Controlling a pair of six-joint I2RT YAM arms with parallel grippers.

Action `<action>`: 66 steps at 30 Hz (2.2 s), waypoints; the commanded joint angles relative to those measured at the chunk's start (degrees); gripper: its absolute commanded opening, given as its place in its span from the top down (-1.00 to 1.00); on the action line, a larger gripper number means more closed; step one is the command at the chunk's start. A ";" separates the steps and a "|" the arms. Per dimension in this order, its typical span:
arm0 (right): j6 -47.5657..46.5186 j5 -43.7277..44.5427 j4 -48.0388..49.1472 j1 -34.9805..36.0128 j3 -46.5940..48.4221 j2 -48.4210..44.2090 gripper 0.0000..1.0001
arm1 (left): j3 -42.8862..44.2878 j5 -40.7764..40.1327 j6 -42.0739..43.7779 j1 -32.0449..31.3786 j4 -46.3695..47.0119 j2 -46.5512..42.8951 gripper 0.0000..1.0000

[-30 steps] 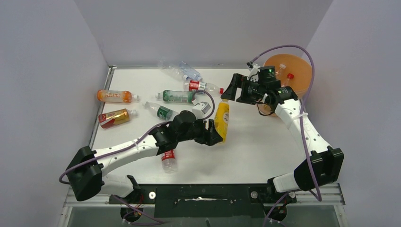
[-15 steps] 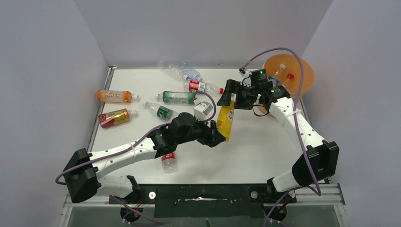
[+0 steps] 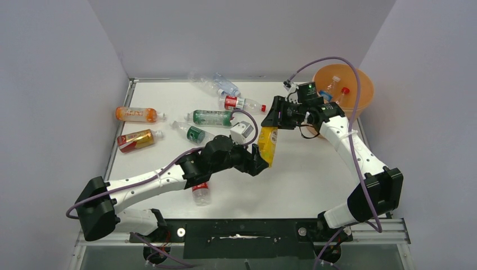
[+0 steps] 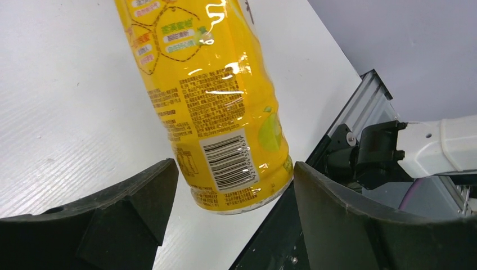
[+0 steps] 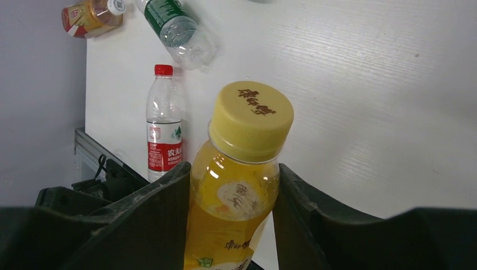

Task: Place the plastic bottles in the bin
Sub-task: Pick up the plastic bottle at the center of the board, then place the plastic bottle in the trash bin.

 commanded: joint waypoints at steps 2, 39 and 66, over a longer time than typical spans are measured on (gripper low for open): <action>-1.80 1.06 -0.47 -1.06 4.58 -1.00 0.30 | 4.00 -5.62 0.90 0.23 -1.71 -2.55 -0.70; -1.06 21.46 12.54 -32.52 30.35 6.17 0.33 | -3.42 -17.09 -8.45 13.82 -34.05 -16.99 -0.95; -1.76 31.26 17.56 -31.76 24.54 11.61 -0.54 | -9.33 -16.35 -10.59 15.85 -31.70 -15.68 -0.96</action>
